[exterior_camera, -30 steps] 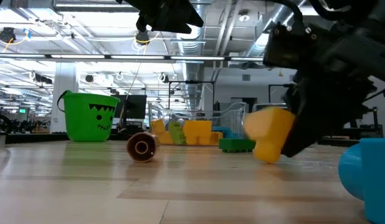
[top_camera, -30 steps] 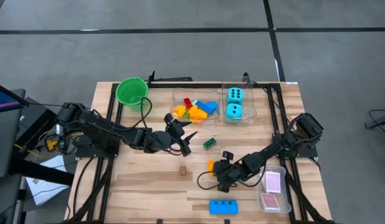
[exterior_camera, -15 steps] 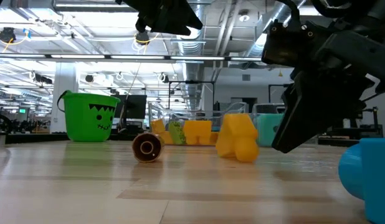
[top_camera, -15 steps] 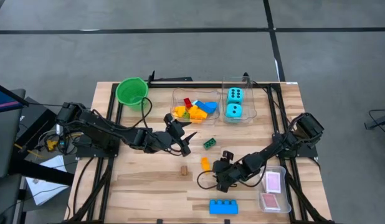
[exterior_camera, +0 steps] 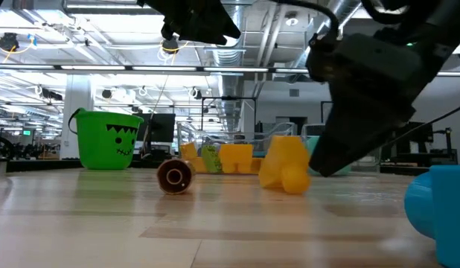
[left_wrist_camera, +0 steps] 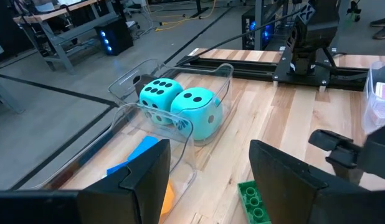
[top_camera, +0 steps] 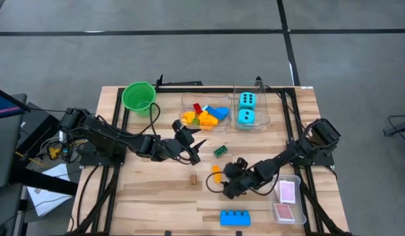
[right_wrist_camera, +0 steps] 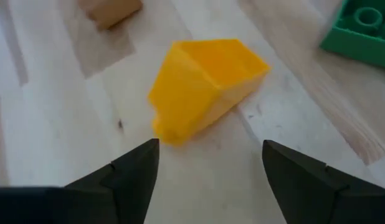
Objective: Pick & Place Toys
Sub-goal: Put the yellow gamepiece into the left transparent bin
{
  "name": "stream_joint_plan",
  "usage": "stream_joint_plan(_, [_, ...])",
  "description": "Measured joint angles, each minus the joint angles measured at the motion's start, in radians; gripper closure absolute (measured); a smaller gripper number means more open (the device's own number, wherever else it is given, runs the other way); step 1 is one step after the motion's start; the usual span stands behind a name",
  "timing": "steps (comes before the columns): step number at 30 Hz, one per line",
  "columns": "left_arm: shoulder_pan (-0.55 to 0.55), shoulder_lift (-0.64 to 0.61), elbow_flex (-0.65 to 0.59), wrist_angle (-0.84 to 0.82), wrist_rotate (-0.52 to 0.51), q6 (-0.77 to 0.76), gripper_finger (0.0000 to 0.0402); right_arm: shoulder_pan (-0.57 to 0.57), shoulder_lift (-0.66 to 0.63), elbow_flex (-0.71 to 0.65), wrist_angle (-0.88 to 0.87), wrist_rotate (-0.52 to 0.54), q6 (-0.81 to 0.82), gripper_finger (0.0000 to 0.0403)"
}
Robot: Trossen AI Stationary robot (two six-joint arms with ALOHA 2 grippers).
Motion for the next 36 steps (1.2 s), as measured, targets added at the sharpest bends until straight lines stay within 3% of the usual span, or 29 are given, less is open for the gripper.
stream_joint_plan(12, [0.000, 0.000, 0.000, 0.000, 0.000, 0.000, 0.0188, 0.026, -0.001, 0.038, 0.014, -0.029, 0.103, 0.0115])
stream_joint_plan(18, [0.000, 0.000, 0.000, 0.000, 0.000, 0.000, 0.0188, 0.045, -0.001, 0.121, -0.119, 0.007, 0.139, 0.0115])
stream_joint_plan(26, [0.000, -0.001, 0.000, -0.013, 0.000, 0.000, 0.0188, 0.003, -0.001, 0.184, -0.307, 0.045, 0.308, 0.0115])
stream_joint_plan(30, [-0.004, -0.054, 0.001, -0.100, -0.001, -0.047, 0.0188, 0.001, -0.001, 0.215, -0.303, 0.029, 0.340, 0.0115])
stream_joint_plan(36, [-0.010, -0.196, 0.000, -0.362, 0.001, -0.229, 0.0188, 0.002, -0.001, 0.268, -0.331, -0.003, 0.381, 0.0115])
